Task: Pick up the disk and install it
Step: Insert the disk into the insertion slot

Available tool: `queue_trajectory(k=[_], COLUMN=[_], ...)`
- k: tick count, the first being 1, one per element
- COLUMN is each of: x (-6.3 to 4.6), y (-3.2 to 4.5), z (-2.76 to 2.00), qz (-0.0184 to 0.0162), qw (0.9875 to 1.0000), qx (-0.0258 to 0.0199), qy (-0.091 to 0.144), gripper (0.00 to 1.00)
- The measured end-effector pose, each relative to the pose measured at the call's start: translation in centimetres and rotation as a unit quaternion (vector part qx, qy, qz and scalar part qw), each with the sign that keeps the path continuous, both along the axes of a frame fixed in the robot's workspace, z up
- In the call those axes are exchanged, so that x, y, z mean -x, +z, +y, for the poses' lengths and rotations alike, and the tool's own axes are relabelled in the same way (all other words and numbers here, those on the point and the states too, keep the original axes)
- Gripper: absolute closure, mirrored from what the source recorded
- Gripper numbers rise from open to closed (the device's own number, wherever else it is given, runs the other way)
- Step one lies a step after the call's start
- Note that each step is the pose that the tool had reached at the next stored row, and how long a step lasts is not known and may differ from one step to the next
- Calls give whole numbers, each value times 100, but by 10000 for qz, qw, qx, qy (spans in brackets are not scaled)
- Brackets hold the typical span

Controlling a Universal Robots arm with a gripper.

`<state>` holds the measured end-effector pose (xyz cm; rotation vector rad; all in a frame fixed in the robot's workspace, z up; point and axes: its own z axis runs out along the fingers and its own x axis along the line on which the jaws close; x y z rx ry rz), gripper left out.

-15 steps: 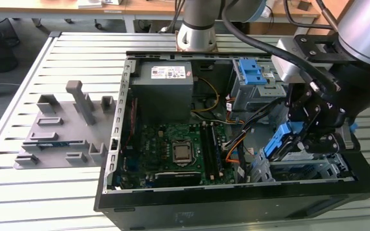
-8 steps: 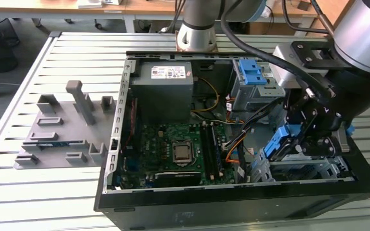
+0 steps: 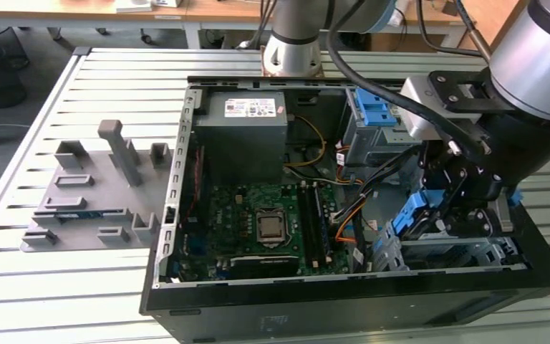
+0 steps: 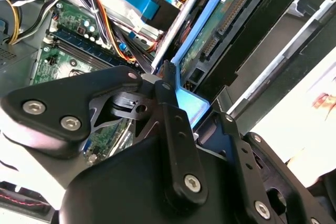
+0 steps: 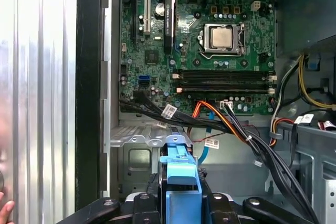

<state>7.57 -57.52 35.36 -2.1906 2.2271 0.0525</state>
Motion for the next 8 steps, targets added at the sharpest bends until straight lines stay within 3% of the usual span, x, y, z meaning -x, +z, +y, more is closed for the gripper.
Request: queue_trajectory(k=[8], x=[0], y=[-57], z=[-2], qz=[0], qw=[10000], qx=[-14], qy=[0], gripper=[64])
